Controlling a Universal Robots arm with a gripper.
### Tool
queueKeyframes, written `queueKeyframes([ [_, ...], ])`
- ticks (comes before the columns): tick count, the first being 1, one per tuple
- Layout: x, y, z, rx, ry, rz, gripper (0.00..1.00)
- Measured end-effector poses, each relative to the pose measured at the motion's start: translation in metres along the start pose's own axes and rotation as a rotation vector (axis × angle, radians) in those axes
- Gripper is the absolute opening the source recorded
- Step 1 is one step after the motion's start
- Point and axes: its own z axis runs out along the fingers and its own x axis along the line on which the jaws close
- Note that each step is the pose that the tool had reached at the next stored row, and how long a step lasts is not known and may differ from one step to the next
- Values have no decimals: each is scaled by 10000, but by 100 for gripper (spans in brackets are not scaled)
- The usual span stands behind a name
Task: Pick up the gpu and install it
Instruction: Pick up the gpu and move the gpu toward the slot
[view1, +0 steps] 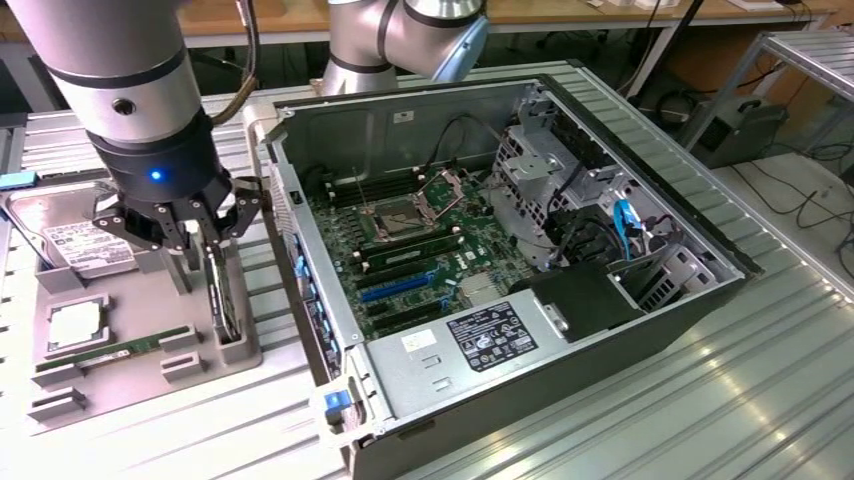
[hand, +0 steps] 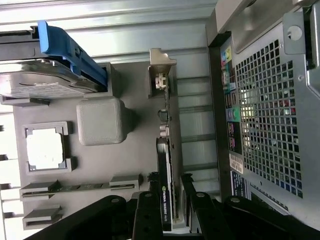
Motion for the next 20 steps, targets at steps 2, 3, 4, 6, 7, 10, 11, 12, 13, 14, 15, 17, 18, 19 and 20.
queueKeyframes([
  [2,1,-2,37,-1,-1,0,30],
  [3,1,-2,55,-1,-1,1,30],
  [4,2,-3,73,-1,-1,0,30],
  [6,4,-6,129,0,0,0,32],
  [7,4,-6,147,0,1,0,32],
  [10,6,-9,207,0,0,0,38],
  [11,7,-10,233,0,0,0,38],
  [12,8,-10,263,0,0,1,38],
  [13,9,-10,295,0,0,1,38],
  [14,9,-10,314,0,0,0,38],
  [15,10,-10,331,-2,1,0,38],
  [17,12,-10,355,-25,2,0,38],
  [18,14,-9,362,-48,6,1,38],
  [19,16,-6,366,-73,9,3,38],
  [20,17,-2,370,-110,13,5,38],
])
